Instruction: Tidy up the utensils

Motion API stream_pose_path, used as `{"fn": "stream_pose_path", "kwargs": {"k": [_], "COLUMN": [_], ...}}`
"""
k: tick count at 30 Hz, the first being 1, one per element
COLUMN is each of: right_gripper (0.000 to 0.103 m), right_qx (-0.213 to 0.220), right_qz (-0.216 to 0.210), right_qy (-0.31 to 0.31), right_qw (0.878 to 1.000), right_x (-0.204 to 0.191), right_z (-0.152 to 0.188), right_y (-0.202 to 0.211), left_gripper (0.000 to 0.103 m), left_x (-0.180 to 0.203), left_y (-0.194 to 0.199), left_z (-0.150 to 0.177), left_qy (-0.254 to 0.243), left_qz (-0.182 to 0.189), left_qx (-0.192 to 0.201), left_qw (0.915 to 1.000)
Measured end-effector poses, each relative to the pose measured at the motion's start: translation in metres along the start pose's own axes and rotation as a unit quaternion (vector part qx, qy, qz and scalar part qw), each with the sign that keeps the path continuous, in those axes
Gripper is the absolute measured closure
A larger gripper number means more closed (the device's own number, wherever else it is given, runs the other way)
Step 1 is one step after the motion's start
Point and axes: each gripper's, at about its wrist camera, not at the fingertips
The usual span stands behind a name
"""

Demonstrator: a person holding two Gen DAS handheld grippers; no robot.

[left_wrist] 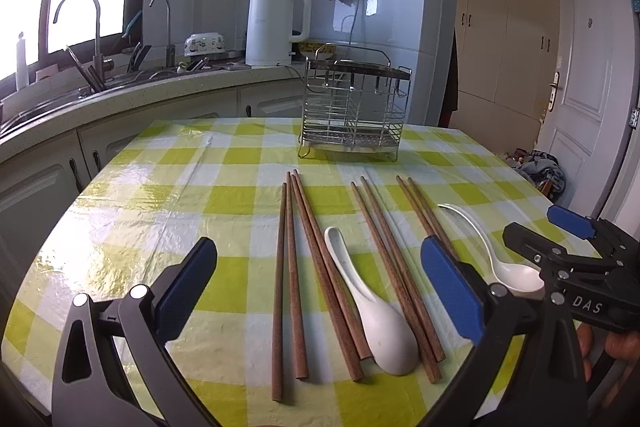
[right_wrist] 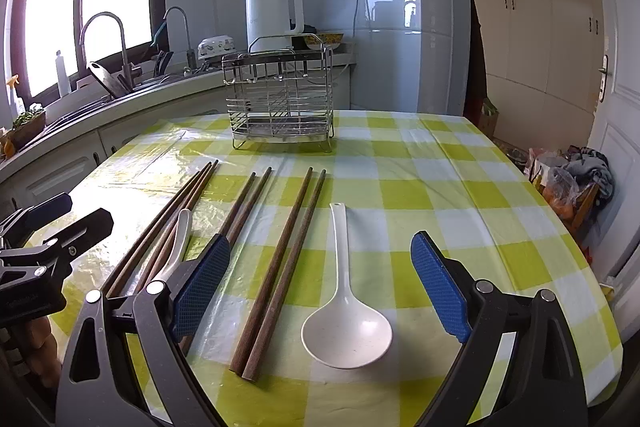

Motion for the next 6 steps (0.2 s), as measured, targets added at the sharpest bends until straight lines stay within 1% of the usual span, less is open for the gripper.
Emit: {"fn": "stream_pose_path", "kwargs": {"k": [2, 6], "right_gripper": [0.017, 0.017], "right_qx": [0.001, 0.0], "right_qz": [-0.001, -0.001], "right_qy": [0.001, 0.002], "right_qw": [1.0, 1.0], "right_x": [-0.0013, -0.0013], "right_z": [-0.0005, -0.0002], "right_y": [0.0004, 0.0003], "left_gripper": [0.004, 0.004], "left_x": [0.0022, -0.0001], "left_y": [0.0001, -0.0011], "left_z": [0.0007, -0.0004], "left_qy": [-0.008, -0.001], "left_qz": [-0.016, -0.013], "left_qx": [0.0, -0.007], "left_qw": [0.9998, 0.9999]}}
Point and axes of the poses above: each gripper's, at about its wrist camera, not at the fingertips, and y roughly against the way its jaws point, x to its right, z to its underside, and after that the axes turned 15 degrees about z, right-handed
